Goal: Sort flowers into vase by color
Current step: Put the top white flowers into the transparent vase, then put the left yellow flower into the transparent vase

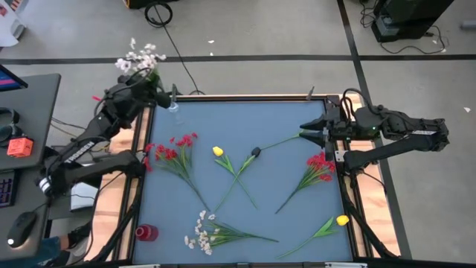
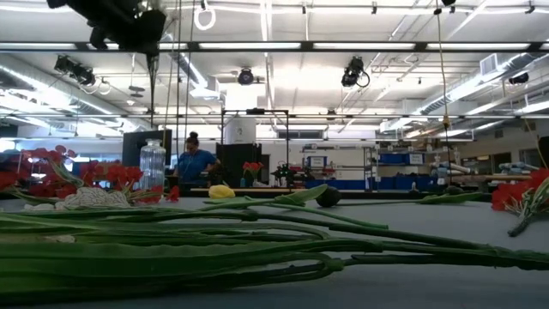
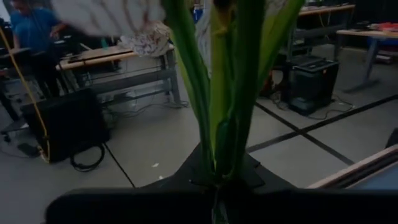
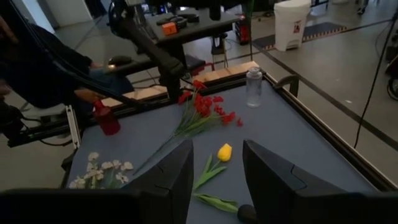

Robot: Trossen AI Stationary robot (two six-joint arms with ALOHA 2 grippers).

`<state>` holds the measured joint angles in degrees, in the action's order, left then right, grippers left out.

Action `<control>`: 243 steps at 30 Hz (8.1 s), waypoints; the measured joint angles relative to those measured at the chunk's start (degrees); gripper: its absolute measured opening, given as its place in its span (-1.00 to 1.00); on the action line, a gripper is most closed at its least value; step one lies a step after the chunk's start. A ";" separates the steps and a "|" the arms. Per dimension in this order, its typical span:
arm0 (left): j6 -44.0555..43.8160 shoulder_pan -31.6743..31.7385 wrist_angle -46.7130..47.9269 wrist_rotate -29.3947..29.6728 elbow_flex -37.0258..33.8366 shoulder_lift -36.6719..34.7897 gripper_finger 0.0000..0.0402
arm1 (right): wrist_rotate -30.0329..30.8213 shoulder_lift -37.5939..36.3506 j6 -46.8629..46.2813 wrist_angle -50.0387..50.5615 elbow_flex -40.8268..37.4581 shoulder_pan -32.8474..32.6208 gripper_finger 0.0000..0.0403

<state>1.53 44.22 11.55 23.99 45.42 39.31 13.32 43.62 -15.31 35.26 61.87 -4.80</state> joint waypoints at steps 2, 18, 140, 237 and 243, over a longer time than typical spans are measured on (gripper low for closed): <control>-0.01 1.77 -0.76 -1.88 -0.70 0.29 -0.91 | 0.00 0.00 0.00 -0.51 0.00 0.00 -0.27; -1.90 4.75 -4.77 -4.90 -4.74 0.76 -0.91 | 0.00 0.00 0.00 -4.17 0.00 0.00 -0.27; -20.86 5.43 27.42 -10.46 -1.15 4.17 0.10 | 0.01 -0.01 0.01 -4.39 0.00 0.00 -0.27; -88.79 -55.51 -24.02 -3.12 -2.16 52.63 -0.31 | 0.02 -0.02 0.00 -7.39 0.00 -0.02 -0.27; -98.34 -51.27 -19.21 -0.36 -2.20 52.63 -0.37 | 0.02 -0.02 0.01 -7.41 0.00 -0.02 -0.27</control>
<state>-96.82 -7.04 -7.65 23.63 43.22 91.94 13.34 43.59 -15.30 27.86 61.87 -4.81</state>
